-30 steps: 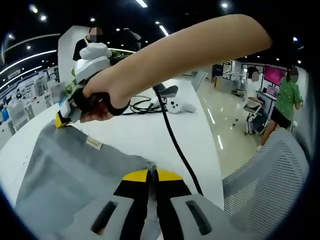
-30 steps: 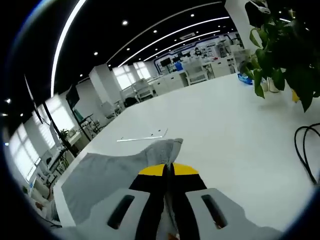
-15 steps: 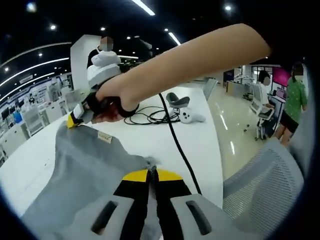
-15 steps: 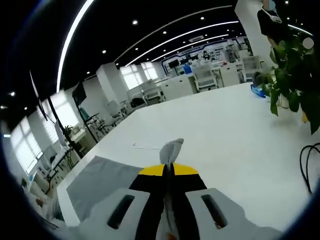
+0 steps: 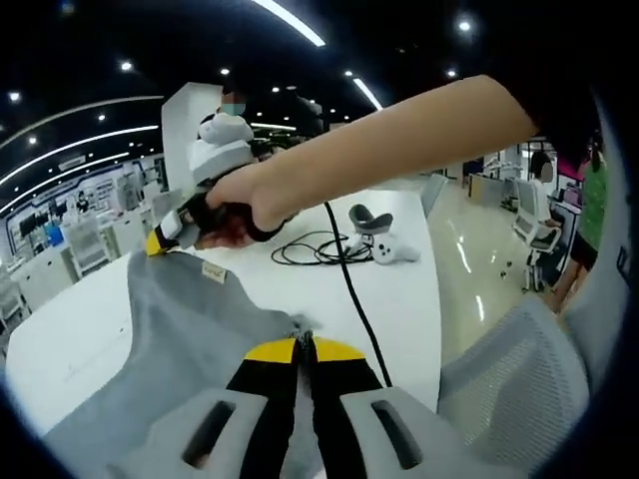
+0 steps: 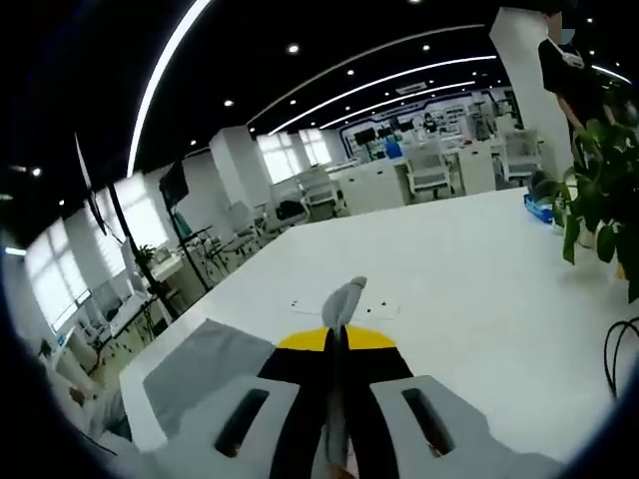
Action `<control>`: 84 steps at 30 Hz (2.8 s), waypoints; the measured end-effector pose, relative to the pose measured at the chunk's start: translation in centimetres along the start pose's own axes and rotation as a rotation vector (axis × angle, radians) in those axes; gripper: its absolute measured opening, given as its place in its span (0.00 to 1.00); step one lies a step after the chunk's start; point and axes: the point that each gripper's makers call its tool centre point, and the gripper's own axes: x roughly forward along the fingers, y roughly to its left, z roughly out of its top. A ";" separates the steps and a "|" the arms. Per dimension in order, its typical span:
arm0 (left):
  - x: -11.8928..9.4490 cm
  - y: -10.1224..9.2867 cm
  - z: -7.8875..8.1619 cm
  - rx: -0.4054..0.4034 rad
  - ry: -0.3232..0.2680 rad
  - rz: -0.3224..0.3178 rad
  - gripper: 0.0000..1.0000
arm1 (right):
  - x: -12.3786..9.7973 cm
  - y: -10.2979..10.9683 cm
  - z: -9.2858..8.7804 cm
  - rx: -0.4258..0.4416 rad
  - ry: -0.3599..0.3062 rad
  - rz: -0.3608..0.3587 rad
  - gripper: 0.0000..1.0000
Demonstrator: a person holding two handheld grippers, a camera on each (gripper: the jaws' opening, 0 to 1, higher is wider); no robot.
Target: Fold the towel on the table until its edges align and the towel forms a compact rectangular stack.
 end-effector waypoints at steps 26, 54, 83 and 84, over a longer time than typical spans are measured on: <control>-12.6 6.8 -0.8 -0.083 -0.053 0.234 0.04 | 3.7 13.2 2.8 -0.021 -0.028 0.147 0.01; -23.8 12.3 -4.2 -0.180 -0.052 0.523 0.03 | 9.6 23.6 3.3 0.015 -0.019 0.301 0.01; -31.2 16.2 -9.6 -0.282 -0.045 0.720 0.03 | 14.0 30.5 1.1 -0.039 0.040 0.407 0.01; -31.2 16.2 -9.8 -0.287 -0.044 0.723 0.03 | 14.3 30.6 1.0 -0.041 0.044 0.408 0.01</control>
